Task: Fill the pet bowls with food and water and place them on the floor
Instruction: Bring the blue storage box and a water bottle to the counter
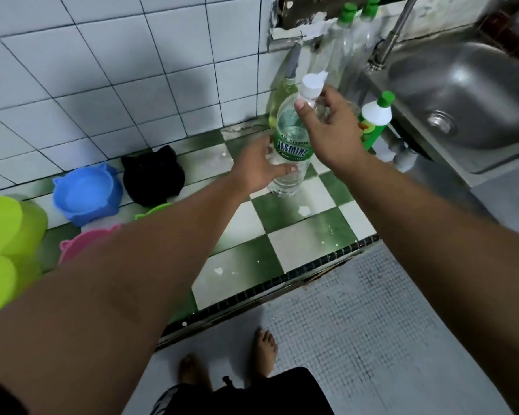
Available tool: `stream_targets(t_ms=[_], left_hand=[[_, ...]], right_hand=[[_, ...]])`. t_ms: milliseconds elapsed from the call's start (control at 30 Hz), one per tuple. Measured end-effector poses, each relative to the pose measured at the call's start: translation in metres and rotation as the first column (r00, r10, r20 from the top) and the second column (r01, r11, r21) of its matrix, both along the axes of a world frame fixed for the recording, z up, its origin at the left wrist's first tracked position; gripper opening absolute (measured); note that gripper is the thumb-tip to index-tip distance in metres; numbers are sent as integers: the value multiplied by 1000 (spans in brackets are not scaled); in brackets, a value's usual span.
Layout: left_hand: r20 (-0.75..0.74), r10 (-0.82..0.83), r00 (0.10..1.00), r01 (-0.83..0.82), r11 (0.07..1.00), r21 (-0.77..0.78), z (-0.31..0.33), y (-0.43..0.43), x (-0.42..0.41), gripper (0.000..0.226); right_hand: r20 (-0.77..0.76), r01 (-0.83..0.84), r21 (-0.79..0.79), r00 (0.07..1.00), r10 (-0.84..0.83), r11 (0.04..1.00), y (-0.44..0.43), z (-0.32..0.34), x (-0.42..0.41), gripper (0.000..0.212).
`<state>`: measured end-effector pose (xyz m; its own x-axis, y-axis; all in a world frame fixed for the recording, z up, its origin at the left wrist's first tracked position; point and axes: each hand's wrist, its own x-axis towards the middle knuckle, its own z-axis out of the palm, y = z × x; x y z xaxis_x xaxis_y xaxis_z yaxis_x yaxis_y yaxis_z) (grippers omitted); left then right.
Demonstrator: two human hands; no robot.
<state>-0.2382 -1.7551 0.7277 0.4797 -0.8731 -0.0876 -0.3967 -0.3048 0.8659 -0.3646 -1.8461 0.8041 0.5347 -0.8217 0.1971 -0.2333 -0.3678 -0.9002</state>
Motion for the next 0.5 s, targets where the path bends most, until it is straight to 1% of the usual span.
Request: stream_targets(t_ms=[67,133,167,233,300,333,400,500], left_hand=[[-12,13,1000,-13,1000,13,1,6,-2,83],[-11,26,1000,-25,999,22,4,13,-2,93],[-16,35,999,-34,999,24,5,18,0,95],[-27,60,998,-59,998,28,7,31,3,96],[-29,89,996,-89,996,12,10,46,5,92],[-43,103,994,-103,995,7,11,56,5,88],[-73,136,988,-135,991,18,11,81,5,82],[-160,191,969,-195,981,-13,4,130,10,68]], right_hand=[[-2,98,-55,995,-99,994,7,-5,-2,64],[2,215,-151,976,-217,965,19,-9,-7,72],[28,255,-222,966,-256,941,25,-11,-9,72],[112,295,-336,956,-273,895,40,-10,-11,67],[191,318,-408,946,-261,856,57,-11,-12,61],[207,322,-432,945,-255,843,68,-12,-11,58],[186,258,-464,964,-192,847,94,-19,-4,52],[58,24,-448,998,3,894,138,-32,18,47]])
